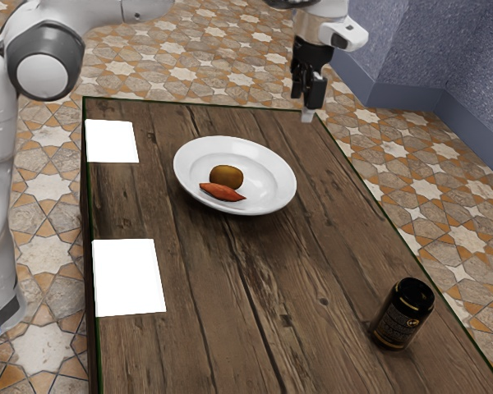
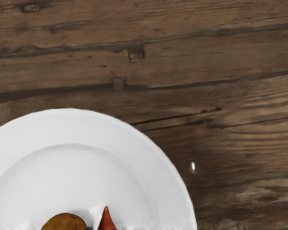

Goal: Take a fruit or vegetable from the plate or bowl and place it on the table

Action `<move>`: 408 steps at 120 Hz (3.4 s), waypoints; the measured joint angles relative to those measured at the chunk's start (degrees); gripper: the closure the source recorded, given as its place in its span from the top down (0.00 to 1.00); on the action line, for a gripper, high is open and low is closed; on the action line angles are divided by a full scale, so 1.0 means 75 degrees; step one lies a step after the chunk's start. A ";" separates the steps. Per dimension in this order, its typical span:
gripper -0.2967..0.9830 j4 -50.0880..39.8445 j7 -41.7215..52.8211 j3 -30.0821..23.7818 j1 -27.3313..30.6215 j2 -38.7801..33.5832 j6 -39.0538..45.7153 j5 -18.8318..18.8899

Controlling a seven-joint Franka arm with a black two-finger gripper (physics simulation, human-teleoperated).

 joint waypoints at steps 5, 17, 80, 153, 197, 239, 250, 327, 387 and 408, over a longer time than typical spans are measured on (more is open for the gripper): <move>0.77 0.0007 0.0011 -0.0001 -0.0019 0.0045 -0.0020 0.0046; 0.77 0.0034 0.0006 0.0018 0.0019 0.0136 -0.0047 -0.0127; 0.77 -0.3099 0.0082 0.0091 0.1134 -0.0456 0.0455 0.0596; 0.77 -0.6290 0.1865 0.0141 0.1178 -0.1869 0.3767 0.0950; 0.77 -0.6733 0.2584 0.0139 0.1205 -0.1648 0.4645 0.0916; 0.75 -0.6763 0.2990 0.0132 0.1254 -0.1476 0.4965 0.0912; 0.73 -0.6763 0.3063 0.0128 0.1246 -0.1415 0.4990 0.0909; 0.46 -0.5871 0.3042 -0.0393 0.1344 -0.1908 0.3944 0.0731; 0.63 -0.4871 0.2088 -0.4180 0.1131 -0.1764 0.2732 0.0478; 0.73 -0.4737 0.1748 -0.4202 0.1184 -0.1637 0.2459 0.0439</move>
